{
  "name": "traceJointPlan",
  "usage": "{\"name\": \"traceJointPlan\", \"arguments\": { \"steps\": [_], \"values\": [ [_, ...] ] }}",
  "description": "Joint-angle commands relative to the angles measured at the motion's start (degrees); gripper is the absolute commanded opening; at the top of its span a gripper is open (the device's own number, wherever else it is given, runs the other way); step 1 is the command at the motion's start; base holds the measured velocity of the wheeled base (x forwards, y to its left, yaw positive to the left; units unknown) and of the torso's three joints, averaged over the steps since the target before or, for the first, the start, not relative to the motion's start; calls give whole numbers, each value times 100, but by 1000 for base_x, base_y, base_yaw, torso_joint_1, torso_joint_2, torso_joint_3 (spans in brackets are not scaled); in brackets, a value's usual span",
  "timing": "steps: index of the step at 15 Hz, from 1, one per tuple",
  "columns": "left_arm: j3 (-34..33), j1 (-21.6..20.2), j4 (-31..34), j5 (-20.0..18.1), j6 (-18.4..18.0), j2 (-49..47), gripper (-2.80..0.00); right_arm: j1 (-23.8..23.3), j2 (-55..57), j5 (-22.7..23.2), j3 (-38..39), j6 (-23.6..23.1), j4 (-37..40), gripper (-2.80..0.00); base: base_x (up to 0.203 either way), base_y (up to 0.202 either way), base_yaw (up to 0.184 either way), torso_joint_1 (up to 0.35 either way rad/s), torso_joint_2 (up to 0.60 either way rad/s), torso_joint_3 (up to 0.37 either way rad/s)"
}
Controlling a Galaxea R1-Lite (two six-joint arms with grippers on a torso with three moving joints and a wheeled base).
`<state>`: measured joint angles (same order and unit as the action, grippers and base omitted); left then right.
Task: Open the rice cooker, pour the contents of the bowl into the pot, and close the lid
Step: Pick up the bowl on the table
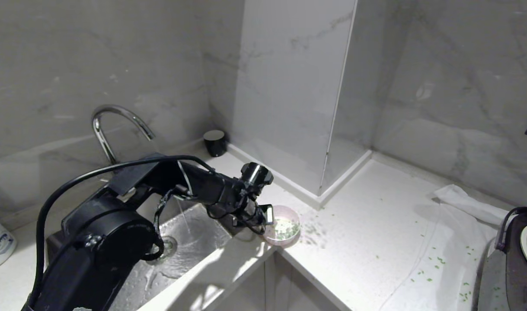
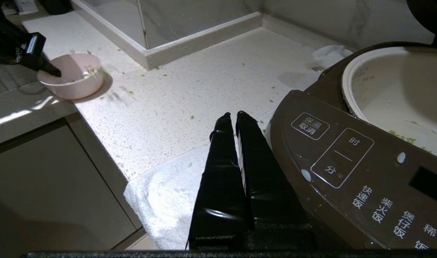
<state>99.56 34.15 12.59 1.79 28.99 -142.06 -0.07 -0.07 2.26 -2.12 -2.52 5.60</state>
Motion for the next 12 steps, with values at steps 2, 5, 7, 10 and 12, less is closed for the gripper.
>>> {"name": "traceJointPlan", "arguments": {
  "steps": [2, 5, 7, 10, 12],
  "values": [
    [-93, -13, 23, 5, 19, 63, -280, 4, 7, 3, 1, -3, 3, -280, 0, 0, 0, 0, 0, 0],
    [-165, -37, 27, 14, 63, 118, -280, -1, 7, 3, 1, -3, 3, -280, 0, 0, 0, 0, 0, 0],
    [-190, -72, 62, 14, 63, 246, -280, 6, 7, 3, 1, -3, 3, -280, 0, 0, 0, 0, 0, 0],
    [-278, -220, 265, 14, 54, 513, -280, -1, 7, 3, 1, -3, 3, -280, 0, 0, 0, 0, 0, 0],
    [-498, -335, 278, -2, 49, 735, -280, 1, 7, 3, 1, -3, 3, -280, 0, 0, 0, 0, 0, 0]
  ]
}}
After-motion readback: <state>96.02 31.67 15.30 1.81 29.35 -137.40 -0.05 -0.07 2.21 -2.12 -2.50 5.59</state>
